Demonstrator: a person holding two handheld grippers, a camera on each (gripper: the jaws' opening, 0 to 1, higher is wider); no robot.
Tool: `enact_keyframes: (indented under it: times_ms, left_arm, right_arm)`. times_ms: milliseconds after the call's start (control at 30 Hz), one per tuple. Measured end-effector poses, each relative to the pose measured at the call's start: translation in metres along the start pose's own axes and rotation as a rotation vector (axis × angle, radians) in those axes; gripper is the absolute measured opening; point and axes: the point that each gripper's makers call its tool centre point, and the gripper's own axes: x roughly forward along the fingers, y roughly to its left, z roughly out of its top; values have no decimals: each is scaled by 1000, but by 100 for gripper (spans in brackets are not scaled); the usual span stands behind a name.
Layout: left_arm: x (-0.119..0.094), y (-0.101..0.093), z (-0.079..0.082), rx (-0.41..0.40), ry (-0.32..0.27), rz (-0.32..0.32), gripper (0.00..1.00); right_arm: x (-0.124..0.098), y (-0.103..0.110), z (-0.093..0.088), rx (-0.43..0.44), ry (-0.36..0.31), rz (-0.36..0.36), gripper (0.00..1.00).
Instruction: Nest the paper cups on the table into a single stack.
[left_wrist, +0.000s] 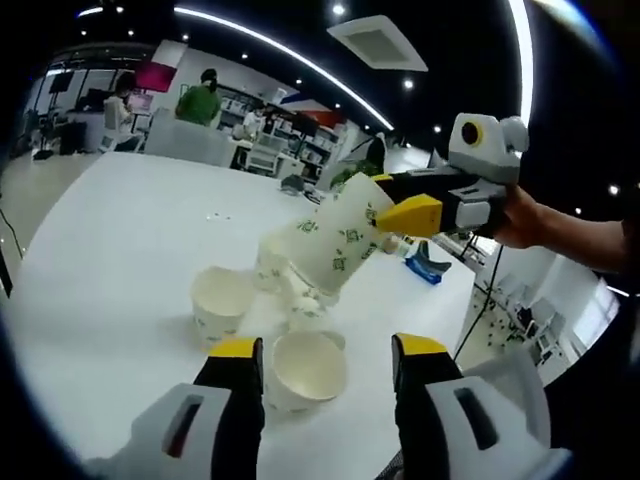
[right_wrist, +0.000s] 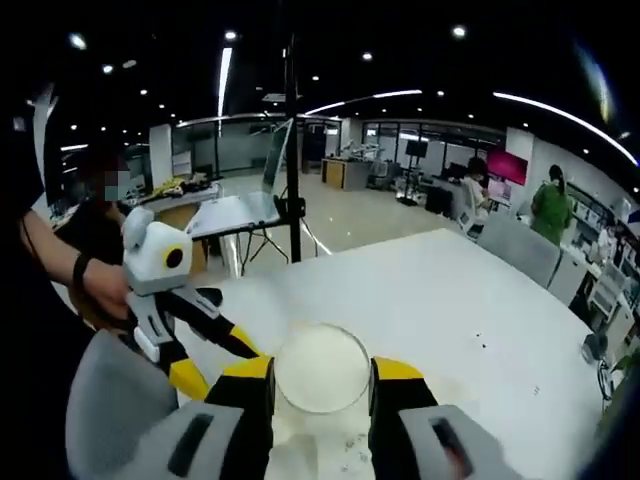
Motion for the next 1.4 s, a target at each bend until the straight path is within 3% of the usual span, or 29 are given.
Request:
enact_keyframes:
  times_ms: [333, 667, 900, 1400]
  left_arm:
    - [-4, 6, 8, 54, -27, 1, 44]
    - [-10, 0, 7, 182, -32, -36, 24]
    - [-16, -3, 14, 222, -60, -74, 13]
    - [-18, 6, 8, 271, -48, -98, 3]
  right_arm:
    - [10, 36, 15, -15, -18, 113, 35]
    - [14, 59, 28, 67, -66, 224, 35]
    - [12, 58, 35, 127, -106, 251, 35]
    - [18, 62, 22, 125, -63, 303, 36]
